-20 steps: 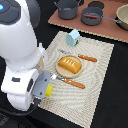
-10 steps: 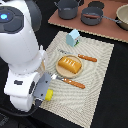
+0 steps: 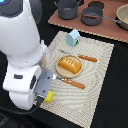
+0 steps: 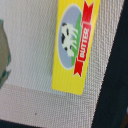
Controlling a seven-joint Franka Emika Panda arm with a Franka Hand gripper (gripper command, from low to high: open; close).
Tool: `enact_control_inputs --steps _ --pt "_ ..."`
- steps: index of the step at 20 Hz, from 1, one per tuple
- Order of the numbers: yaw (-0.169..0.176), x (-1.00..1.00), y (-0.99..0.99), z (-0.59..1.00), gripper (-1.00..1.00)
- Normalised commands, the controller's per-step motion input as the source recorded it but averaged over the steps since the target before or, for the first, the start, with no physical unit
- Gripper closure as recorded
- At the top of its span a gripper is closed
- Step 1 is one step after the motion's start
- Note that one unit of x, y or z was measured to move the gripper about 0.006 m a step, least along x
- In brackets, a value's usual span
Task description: Interact with the objects in diverse but meaningful ways.
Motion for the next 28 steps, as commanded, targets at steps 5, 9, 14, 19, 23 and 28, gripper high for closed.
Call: enact_control_inputs --steps 5,9,14,19,23,28 --pt "0.0 0.47 0.78 0.49 -1.0" --pt "0.0 0.46 0.78 0.47 -1.0" --pt "0.0 0.47 0.75 0.39 -1.0" --pt "-0.012 0.4 0.75 0.25 -1.0" --pt "-0.124 0.16 0.62 0.04 -1.0" --pt "-0.203 0.0 0.51 0.0 -1.0"
